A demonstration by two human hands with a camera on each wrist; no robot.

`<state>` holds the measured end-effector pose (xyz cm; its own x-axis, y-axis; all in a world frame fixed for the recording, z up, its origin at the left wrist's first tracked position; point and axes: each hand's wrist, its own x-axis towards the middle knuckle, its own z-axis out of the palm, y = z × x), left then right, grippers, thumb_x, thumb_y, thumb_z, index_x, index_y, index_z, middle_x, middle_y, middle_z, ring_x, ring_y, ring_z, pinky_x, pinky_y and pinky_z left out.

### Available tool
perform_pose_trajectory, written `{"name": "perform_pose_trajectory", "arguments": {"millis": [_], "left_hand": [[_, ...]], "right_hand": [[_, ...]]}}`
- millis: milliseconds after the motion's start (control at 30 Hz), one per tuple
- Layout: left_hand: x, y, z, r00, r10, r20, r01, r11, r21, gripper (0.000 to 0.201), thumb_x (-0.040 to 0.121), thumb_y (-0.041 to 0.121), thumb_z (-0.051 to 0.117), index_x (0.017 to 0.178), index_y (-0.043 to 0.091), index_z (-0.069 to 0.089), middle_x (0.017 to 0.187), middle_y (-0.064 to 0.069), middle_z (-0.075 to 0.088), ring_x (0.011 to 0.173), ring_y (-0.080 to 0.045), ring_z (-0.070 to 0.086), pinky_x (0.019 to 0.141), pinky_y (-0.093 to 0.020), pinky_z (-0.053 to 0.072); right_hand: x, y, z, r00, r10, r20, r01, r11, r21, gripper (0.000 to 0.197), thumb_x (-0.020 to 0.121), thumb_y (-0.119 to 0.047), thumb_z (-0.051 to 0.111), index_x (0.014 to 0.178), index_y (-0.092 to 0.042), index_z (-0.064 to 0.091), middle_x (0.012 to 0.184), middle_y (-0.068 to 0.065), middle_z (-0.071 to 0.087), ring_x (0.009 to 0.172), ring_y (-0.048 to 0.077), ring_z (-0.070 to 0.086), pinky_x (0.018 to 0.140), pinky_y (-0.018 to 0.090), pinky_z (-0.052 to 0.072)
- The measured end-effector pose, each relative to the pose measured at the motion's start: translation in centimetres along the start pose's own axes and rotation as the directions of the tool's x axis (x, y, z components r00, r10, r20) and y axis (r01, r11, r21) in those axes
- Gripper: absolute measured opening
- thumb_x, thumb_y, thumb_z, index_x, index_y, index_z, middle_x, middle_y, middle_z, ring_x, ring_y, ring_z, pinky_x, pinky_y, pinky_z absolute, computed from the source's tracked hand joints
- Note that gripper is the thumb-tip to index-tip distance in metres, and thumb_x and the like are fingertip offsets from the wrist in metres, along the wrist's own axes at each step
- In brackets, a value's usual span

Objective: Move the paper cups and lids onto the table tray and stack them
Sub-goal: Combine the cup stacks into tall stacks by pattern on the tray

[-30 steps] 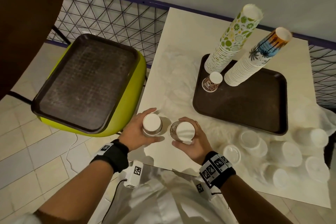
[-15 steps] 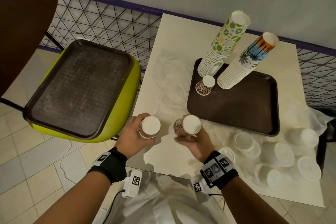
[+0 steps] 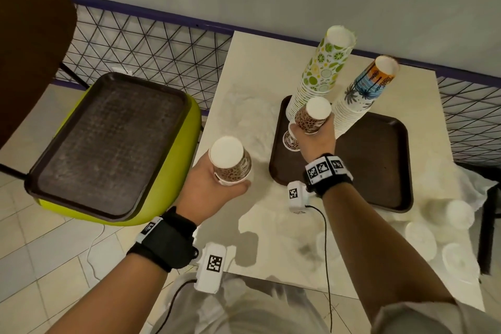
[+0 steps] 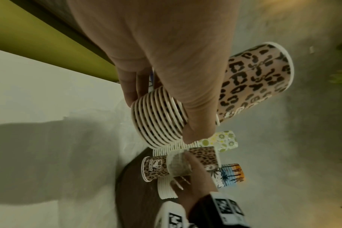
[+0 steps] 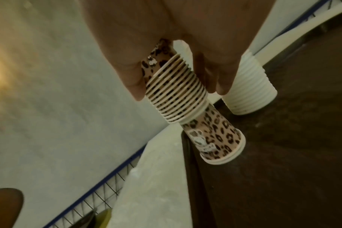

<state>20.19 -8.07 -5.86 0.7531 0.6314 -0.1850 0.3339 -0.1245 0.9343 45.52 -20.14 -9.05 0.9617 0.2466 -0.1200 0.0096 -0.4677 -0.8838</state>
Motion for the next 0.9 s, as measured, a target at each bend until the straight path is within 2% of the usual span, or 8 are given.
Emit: {"name": "perform_pose_trajectory", "arguments": {"millis": [133, 367, 433, 500, 600, 733, 800, 900], "left_hand": [[1.1, 1.6, 0.9, 1.000, 0.013, 0.008, -0.013, 1.000, 0.012, 0.075, 0.065, 0.032, 0.096, 0.131, 0.028, 0.060, 0.121, 0.015, 0.072, 0.115, -0.001, 0.067, 0.098, -0.027, 0.054], [3.0, 4.2, 2.5, 0.999, 0.031, 0.022, -0.032, 0.996, 0.081, 0.075, 0.070, 0.031, 0.094, 0.133, 0.029, 0.055, 0.118, 0.023, 0.068, 0.109, 0.012, 0.063, 0.088, -0.003, 0.046], [3.6, 4.9, 2.8, 0.999, 0.042, 0.029, -0.045, 0.994, 0.097, 0.074, 0.070, 0.030, 0.094, 0.131, 0.031, 0.053, 0.115, 0.028, 0.066, 0.106, 0.017, 0.060, 0.085, 0.000, 0.044], [4.2, 5.6, 3.2, 0.997, 0.049, 0.056, -0.056, 0.992, 0.114, 0.074, 0.071, 0.029, 0.094, 0.130, 0.033, 0.051, 0.113, 0.030, 0.065, 0.102, 0.022, 0.059, 0.082, 0.003, 0.041], [4.8, 6.3, 3.9, 0.991, 0.057, 0.121, -0.073, 0.988, 0.139, 0.073, 0.070, 0.032, 0.094, 0.129, 0.033, 0.051, 0.109, 0.031, 0.065, 0.099, 0.024, 0.058, 0.078, 0.003, 0.041], [5.3, 7.0, 5.3, 0.966, 0.097, 0.238, -0.143, 0.972, 0.184, 0.077, 0.071, 0.035, 0.094, 0.134, 0.028, 0.050, 0.119, 0.018, 0.068, 0.108, 0.008, 0.063, 0.085, -0.009, 0.049], [5.4, 7.2, 6.0, 0.952, 0.122, 0.282, -0.186, 0.960, 0.211, 0.078, 0.072, 0.035, 0.091, 0.137, 0.026, 0.049, 0.123, 0.013, 0.068, 0.109, 0.000, 0.065, 0.091, -0.021, 0.054], [5.6, 7.2, 6.7, 0.941, 0.143, 0.305, -0.221, 0.946, 0.238, 0.077, 0.072, 0.038, 0.088, 0.137, 0.026, 0.049, 0.122, 0.010, 0.069, 0.108, -0.008, 0.067, 0.091, -0.034, 0.058]], "right_hand": [[0.7, 3.5, 1.4, 0.996, 0.077, 0.038, -0.074, 0.994, -0.074, 0.090, 0.065, -0.038, 0.085, 0.143, -0.029, 0.040, 0.139, 0.001, 0.054, 0.126, 0.023, 0.056, 0.105, 0.037, 0.046], [-0.4, 4.6, -0.3, 0.987, 0.115, 0.113, -0.094, 0.980, -0.176, 0.098, 0.065, -0.032, 0.087, 0.146, -0.021, 0.031, 0.141, 0.010, 0.051, 0.127, 0.032, 0.053, 0.105, 0.049, 0.047], [-2.1, 3.5, -1.7, 0.996, 0.050, 0.075, -0.034, 0.980, -0.198, 0.078, 0.071, -0.027, 0.082, 0.135, -0.013, 0.039, 0.133, 0.011, 0.048, 0.119, 0.033, 0.053, 0.101, 0.052, 0.048], [-4.8, 1.9, -3.2, 0.992, -0.123, 0.035, 0.127, 0.976, -0.178, 0.056, 0.076, -0.027, 0.073, 0.122, -0.015, 0.044, 0.122, 0.007, 0.047, 0.108, 0.029, 0.053, 0.093, 0.052, 0.050], [-8.7, -0.8, -4.8, 0.944, -0.303, 0.131, 0.310, 0.950, -0.036, 0.051, 0.080, -0.034, 0.067, 0.125, -0.028, 0.045, 0.123, -0.004, 0.048, 0.111, 0.020, 0.052, 0.089, 0.045, 0.051], [-10.0, -3.0, -4.5, 0.882, -0.233, 0.409, 0.139, 0.959, 0.247, 0.068, 0.085, -0.035, 0.071, 0.142, -0.040, 0.034, 0.140, -0.020, 0.051, 0.130, 0.001, 0.049, 0.105, 0.033, 0.048], [-9.6, -3.0, -4.2, 0.873, -0.225, 0.434, 0.089, 0.946, 0.312, 0.073, 0.089, -0.018, 0.073, 0.144, -0.036, 0.029, 0.134, -0.030, 0.050, 0.128, -0.010, 0.048, 0.106, 0.020, 0.044], [-8.8, -2.5, -4.2, 0.880, -0.221, 0.420, 0.081, 0.942, 0.325, 0.079, 0.087, -0.006, 0.074, 0.149, -0.021, 0.027, 0.135, -0.024, 0.050, 0.127, -0.011, 0.049, 0.104, 0.013, 0.040]]}}
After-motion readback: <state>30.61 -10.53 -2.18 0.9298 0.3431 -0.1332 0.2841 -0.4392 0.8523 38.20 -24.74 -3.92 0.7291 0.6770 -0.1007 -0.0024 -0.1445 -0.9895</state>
